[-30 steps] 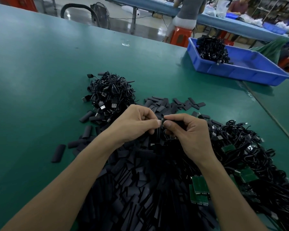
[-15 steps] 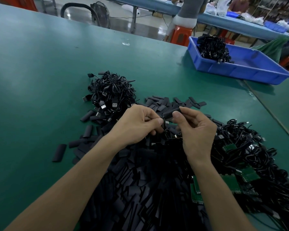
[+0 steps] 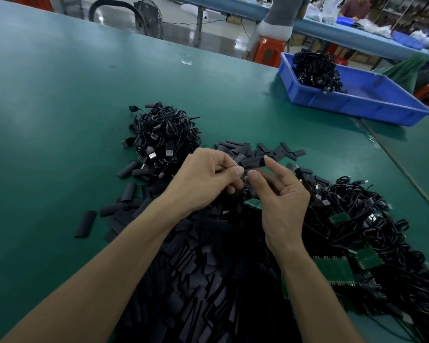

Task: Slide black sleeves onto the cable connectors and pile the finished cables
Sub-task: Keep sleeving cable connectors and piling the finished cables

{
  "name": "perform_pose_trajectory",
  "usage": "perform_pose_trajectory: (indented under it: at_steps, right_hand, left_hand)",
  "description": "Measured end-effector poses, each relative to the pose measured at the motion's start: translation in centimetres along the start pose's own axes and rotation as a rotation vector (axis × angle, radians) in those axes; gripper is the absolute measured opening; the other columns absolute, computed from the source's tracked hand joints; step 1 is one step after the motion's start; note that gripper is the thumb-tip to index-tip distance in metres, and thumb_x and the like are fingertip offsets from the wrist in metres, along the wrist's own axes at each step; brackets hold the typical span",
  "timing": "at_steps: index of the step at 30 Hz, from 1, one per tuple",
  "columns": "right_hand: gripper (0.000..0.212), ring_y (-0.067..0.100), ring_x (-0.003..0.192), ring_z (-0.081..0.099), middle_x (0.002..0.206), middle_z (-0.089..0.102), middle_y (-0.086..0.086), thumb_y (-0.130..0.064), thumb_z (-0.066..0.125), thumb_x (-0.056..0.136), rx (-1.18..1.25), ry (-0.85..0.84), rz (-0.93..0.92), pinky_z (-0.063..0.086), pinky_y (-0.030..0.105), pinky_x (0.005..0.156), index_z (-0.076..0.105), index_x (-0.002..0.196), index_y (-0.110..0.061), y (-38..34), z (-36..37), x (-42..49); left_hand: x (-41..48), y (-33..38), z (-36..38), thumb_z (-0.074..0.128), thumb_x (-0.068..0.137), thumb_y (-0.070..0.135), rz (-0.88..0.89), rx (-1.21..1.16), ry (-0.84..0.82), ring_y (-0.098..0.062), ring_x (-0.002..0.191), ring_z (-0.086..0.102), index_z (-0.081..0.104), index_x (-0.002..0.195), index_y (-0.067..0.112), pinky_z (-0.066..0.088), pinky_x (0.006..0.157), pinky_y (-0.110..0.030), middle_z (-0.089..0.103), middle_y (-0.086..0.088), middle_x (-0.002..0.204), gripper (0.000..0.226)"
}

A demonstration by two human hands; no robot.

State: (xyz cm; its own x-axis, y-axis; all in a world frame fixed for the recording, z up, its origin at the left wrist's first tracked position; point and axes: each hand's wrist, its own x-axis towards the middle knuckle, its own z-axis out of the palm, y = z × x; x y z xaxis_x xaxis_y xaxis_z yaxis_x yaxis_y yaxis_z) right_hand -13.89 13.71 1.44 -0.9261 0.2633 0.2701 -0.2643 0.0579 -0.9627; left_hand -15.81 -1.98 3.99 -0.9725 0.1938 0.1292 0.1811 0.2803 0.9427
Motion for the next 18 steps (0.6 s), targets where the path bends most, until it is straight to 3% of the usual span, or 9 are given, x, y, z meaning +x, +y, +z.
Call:
perform_pose_trajectory:
  at_steps: [2, 5, 7, 9, 11, 14, 16, 18]
  right_hand:
    - [0.03, 0.013, 0.085, 0.074, 0.09, 0.078, 0.0, -0.021, 0.079, 0.085, 0.022, -0.013, 0.011, 0.058, 0.027, 0.077, 0.066, 0.109, -0.034, -0.3, 0.2, 0.2]
    - [0.025, 0.017, 0.079, 0.074, 0.084, 0.076, 0.004, -0.013, 0.074, 0.089, 0.016, -0.012, 0.034, 0.057, 0.03, 0.073, 0.064, 0.105, -0.028, -0.9, 0.5, 0.9]
    - [0.023, 0.016, 0.073, 0.073, 0.08, 0.075, 0.003, -0.009, 0.074, 0.088, 0.018, 0.0, 0.048, 0.058, 0.03, 0.07, 0.063, 0.102, -0.023, -1.5, 0.5, 1.5]
    - [0.023, 0.01, 0.066, 0.07, 0.073, 0.074, -0.003, -0.005, 0.074, 0.088, 0.087, 0.042, 0.07, 0.053, 0.02, 0.061, 0.061, 0.101, -0.019, -2.1, 0.4, 2.2]
    - [0.023, 0.007, 0.062, 0.066, 0.067, 0.071, -0.006, -0.003, 0.073, 0.088, 0.164, 0.085, 0.102, 0.047, 0.016, 0.055, 0.06, 0.1, -0.018, -2.6, 0.3, 2.9]
    - [0.024, 0.007, 0.061, 0.066, 0.068, 0.072, -0.005, -0.004, 0.072, 0.088, 0.175, 0.076, 0.114, 0.044, 0.018, 0.053, 0.06, 0.102, -0.019, -3.2, 0.0, 3.7]
    - [0.023, 0.008, 0.065, 0.069, 0.075, 0.076, -0.002, -0.009, 0.07, 0.091, 0.094, -0.005, 0.085, 0.046, 0.016, 0.056, 0.059, 0.107, -0.023, -3.5, -0.2, 4.1]
    - [0.027, 0.008, 0.071, 0.071, 0.082, 0.078, -0.003, -0.017, 0.069, 0.093, -0.051, -0.15, 0.05, 0.048, 0.011, 0.06, 0.058, 0.115, -0.029, -3.6, -0.9, 4.4]
  left_hand:
    - [0.0, 0.0, 0.3, 0.066, 0.096, 0.021, 0.012, 0.015, 0.0, -0.01, 0.067, 0.072, 0.071, 0.08, 0.021, 0.057, 0.069, -0.026, 0.076, 0.006, 0.072, 0.017]
    - [-0.1, -0.1, 0.4, 0.068, 0.094, 0.023, 0.011, 0.03, 0.03, -0.011, 0.072, 0.073, 0.072, 0.081, 0.023, 0.06, 0.076, -0.034, 0.076, 0.007, 0.073, 0.014]
    - [0.0, -0.3, 0.3, 0.071, 0.091, 0.033, 0.003, 0.025, 0.028, -0.009, 0.077, 0.072, 0.072, 0.089, 0.024, 0.059, 0.076, -0.03, 0.076, 0.008, 0.079, 0.009]
    - [0.0, -0.4, 0.0, 0.074, 0.081, 0.053, -0.024, 0.025, -0.038, 0.0, 0.082, 0.069, 0.07, 0.102, 0.028, 0.055, 0.074, -0.018, 0.075, 0.011, 0.089, 0.033]
    - [-0.1, -0.4, -0.4, 0.072, 0.071, 0.068, -0.032, 0.097, -0.136, 0.003, 0.09, 0.067, 0.066, 0.113, 0.032, 0.055, 0.082, -0.018, 0.072, 0.013, 0.098, 0.056]
    - [0.0, -0.4, -0.7, 0.073, 0.085, 0.046, 0.028, 0.231, -0.117, -0.002, 0.09, 0.067, 0.068, 0.109, 0.025, 0.056, 0.089, -0.03, 0.071, 0.012, 0.096, 0.033]
    - [0.2, 0.0, -0.8, 0.067, 0.093, 0.037, 0.08, 0.255, 0.004, -0.008, 0.082, 0.068, 0.07, 0.1, 0.02, 0.057, 0.079, -0.032, 0.071, 0.007, 0.089, 0.019]
    - [0.5, 0.6, -1.2, 0.064, 0.095, 0.036, 0.119, 0.226, 0.127, -0.002, 0.063, 0.063, 0.066, 0.089, 0.022, 0.05, 0.057, -0.017, 0.068, 0.006, 0.077, 0.016]
